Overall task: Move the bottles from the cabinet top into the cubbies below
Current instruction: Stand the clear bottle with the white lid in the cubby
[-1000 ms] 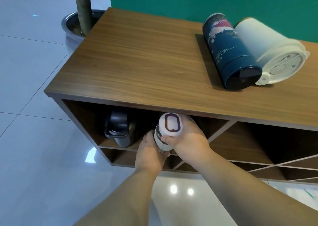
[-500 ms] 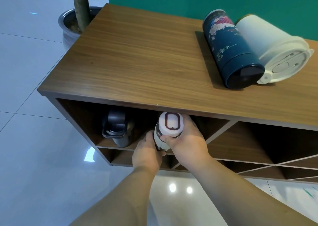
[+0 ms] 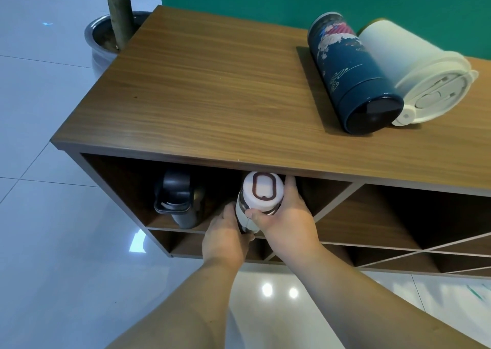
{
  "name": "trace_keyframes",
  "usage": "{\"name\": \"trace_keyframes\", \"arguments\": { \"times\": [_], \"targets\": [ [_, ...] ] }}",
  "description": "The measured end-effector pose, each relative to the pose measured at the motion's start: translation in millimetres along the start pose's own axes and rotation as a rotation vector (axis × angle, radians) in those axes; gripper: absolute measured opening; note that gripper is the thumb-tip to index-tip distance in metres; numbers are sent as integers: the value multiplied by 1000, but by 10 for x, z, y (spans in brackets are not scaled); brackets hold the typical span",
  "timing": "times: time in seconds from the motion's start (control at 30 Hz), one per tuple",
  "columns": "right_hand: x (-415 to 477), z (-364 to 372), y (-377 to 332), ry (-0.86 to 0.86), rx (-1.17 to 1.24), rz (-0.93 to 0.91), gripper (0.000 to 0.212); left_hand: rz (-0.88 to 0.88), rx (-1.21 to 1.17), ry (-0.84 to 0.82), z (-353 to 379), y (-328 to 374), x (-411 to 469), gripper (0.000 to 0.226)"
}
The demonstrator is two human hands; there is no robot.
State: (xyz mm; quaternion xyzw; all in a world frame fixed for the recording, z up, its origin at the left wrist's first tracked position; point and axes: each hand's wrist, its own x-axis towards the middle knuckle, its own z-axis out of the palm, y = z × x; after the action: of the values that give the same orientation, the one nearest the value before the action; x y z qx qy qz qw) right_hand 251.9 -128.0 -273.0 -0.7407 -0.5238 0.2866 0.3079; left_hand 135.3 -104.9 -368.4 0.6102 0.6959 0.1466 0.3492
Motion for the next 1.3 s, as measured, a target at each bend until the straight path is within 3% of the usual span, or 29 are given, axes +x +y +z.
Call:
{"name": "trace_keyframes", "arguments": {
  "times": [0.23,0.37,0.5,0.6,0.7,0.77,0.87,1.0,1.17,1.3],
  "targets": [
    [-167,-48,82,-37,42,49,133,32,-174,-99,-70,-33,-58,97],
    [-479,-205,94,-125,75,97,126,12,-215,-206,-253,-35,-170,114],
    [-827,-554,-54,-73,18,15,82,23,-138,-323,-560,-26,-442,96],
    [-976,-890,-342,167,62,-61,61,89,-162,-419,-773,6,-673,78],
    [-890,-1200,-705,368,126,-100,41,170,-258,-385,-1006,170,-863,58],
    [-742,-1369,-955,420,91,-73,43,220,-314,-337,-1142,306,-982,50],
    [-502,-1510,-1224,434,29,-3,67,290,-372,-283,-1278,461,-1120,41],
    [-228,-1471,-1371,442,-24,156,76,355,-376,-290,-1321,557,-1203,39],
    [-43,-1367,-1434,462,-35,254,69,383,-369,-311,-1297,561,-1176,39],
    [-165,-1405,-1378,542,86,174,63,382,-382,-323,-1288,563,-1155,37]
  ]
}}
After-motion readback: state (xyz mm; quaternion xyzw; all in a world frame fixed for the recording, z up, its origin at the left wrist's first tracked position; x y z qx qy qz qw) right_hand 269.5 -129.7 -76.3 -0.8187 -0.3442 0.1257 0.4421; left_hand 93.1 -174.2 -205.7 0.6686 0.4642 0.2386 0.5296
